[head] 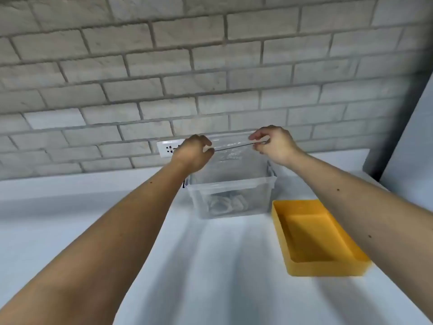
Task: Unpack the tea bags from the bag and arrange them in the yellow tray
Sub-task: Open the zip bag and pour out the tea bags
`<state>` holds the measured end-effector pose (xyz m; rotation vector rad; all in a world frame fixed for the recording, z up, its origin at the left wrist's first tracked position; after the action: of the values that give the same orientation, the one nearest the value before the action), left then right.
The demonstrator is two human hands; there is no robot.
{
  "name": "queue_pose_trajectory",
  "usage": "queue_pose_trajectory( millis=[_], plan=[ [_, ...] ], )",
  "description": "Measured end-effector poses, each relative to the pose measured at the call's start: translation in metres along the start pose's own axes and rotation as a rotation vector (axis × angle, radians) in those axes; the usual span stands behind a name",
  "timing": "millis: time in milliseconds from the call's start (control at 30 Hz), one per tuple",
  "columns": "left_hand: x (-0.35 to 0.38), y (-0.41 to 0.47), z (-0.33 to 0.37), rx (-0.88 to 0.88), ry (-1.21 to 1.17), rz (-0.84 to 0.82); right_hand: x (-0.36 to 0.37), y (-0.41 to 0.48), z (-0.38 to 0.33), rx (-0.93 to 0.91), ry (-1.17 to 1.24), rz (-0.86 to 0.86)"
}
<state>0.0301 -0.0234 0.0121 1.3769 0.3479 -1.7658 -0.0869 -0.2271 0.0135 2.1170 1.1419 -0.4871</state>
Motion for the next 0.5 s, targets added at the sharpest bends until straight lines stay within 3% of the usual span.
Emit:
queue_pose_trajectory(
  millis=[267,500],
  plan=[
    [0.04,0.03,0.019,-0.068,0.219,-0.007,0.021,0.028,0.033,0.017,-0.14,-0.235],
    [0.04,0.029,0.021,-0.003,0.128,-0.057,0.021,0.044,0.038,0.0,-0.098,-0.181]
  ],
)
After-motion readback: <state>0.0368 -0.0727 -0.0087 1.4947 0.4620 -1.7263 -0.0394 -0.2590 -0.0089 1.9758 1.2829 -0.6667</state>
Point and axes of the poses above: each hand's wrist, its own y-axis towards the middle knuckle, its own x-axis out of the palm, z = x × y, the point moved 4 cm from there along y, towards the middle knuckle, and after that the axes turned 2 degrees about -z, right-handed, at the moved point
